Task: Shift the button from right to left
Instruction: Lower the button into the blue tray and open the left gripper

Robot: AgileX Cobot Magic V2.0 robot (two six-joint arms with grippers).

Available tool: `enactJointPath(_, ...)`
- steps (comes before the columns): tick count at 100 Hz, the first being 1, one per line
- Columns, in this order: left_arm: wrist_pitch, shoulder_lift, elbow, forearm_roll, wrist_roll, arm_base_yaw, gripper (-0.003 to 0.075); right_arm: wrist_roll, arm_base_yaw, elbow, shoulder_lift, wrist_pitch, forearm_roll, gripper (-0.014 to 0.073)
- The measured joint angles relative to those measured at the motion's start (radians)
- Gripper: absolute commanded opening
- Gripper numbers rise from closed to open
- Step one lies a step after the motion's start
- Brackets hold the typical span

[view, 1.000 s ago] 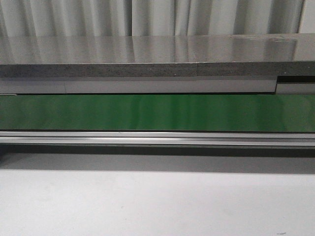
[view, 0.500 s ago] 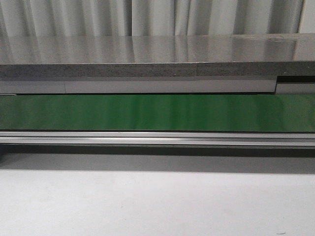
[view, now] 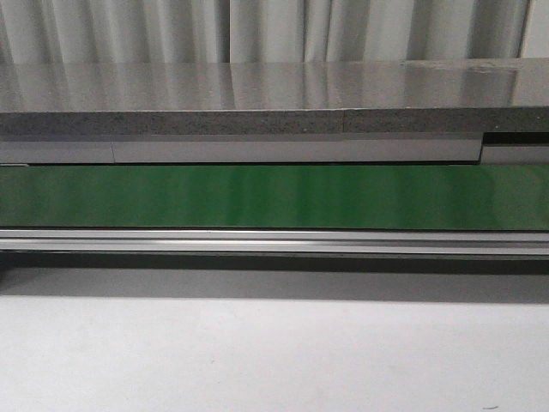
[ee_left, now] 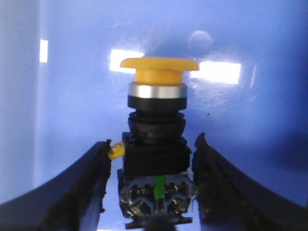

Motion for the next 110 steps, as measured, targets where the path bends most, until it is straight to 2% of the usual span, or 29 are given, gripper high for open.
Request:
enactJointPath(8, -0.002, 0.000, 0.000, -0.005, 0.002, 0.000, 0.0484, 0.000, 0.000, 0.000, 0.000, 0.000, 0.000, -0.0067)
enactJointPath(44, 0.016, 0.000, -0.028, 0.007, 0.006, 0.000, 0.0468, 0.000, 0.000, 0.000, 0.000, 0.000, 0.000, -0.0067)
enactJointPath(49, 0.026, 0.000, -0.045, 0.007, 0.006, 0.000, 0.0432, 0.000, 0.000, 0.000, 0.000, 0.000, 0.000, -0.0067)
enactJointPath(56, 0.031, -0.007, -0.066, 0.007, 0.004, 0.000, 0.0341, 0.000, 0.000, 0.000, 0.000, 0.000, 0.000, -0.0067)
enactJointPath(74, 0.037, -0.100, -0.098, -0.041, -0.004, 0.000, -0.0021, 0.000, 0.000, 0.000, 0.000, 0.000, 0.000, -0.0067)
enactJointPath(92, 0.037, -0.218, -0.103, -0.093, -0.008, -0.032, -0.0020, 0.000, 0.000, 0.000, 0.000, 0.000, 0.000, -0.0067)
enactJointPath(110, 0.027, -0.301, -0.103, -0.109, -0.018, -0.152, -0.0020, 0.000, 0.000, 0.000, 0.000, 0.000, 0.000, -0.0067)
